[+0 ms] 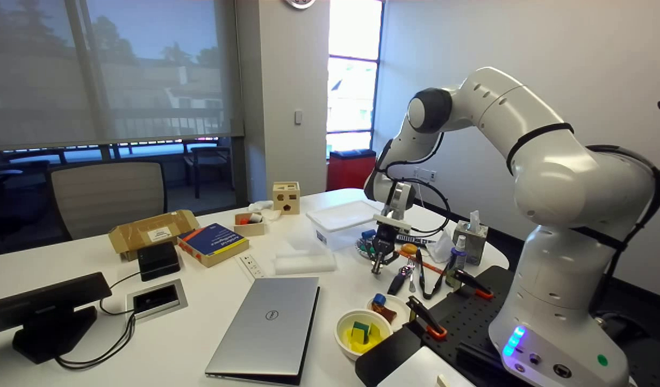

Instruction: Use the silver spoon to push the blue block off the white plate

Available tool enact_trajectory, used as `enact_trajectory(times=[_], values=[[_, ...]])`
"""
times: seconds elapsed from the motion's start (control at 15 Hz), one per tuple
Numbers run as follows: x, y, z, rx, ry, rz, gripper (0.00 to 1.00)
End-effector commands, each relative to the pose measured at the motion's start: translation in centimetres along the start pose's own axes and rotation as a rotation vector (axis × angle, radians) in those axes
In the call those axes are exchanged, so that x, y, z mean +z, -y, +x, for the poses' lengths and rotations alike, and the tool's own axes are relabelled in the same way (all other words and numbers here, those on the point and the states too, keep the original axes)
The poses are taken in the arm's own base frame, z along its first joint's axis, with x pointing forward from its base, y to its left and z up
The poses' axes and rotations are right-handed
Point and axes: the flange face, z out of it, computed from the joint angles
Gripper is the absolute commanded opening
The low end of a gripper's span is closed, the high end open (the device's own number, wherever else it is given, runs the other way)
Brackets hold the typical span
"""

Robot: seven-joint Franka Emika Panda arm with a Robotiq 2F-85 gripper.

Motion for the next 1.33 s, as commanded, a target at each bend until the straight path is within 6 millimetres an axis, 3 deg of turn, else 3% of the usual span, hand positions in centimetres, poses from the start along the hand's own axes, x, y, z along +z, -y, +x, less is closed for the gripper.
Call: enact_trajectory(times=[0.0, 0.13, 0.2, 0.27, 0.53, 0.87, 1.27], values=[[-1.8, -1.9, -1.4, 0.107, -0.083, -0.039, 0.02], [-2.4, -2.2, -1.0, 0.124, -0.126, -0.050, 0.02], [-2.7, -2.1, -1.0, 0.127, -0.149, -0.059, 0.32], [-3.0, -2.0, -0.9, 0.123, -0.168, -0.059, 0.33], [-4.7, -1.0, -1.6, 0.058, -0.204, -0.018, 0.62], [-8.6, 0.2, -2.7, -0.002, -0.361, 0.022, 0.99], [-11.5, 1.5, -6.6, -0.116, -0.485, 0.026, 1.00]])
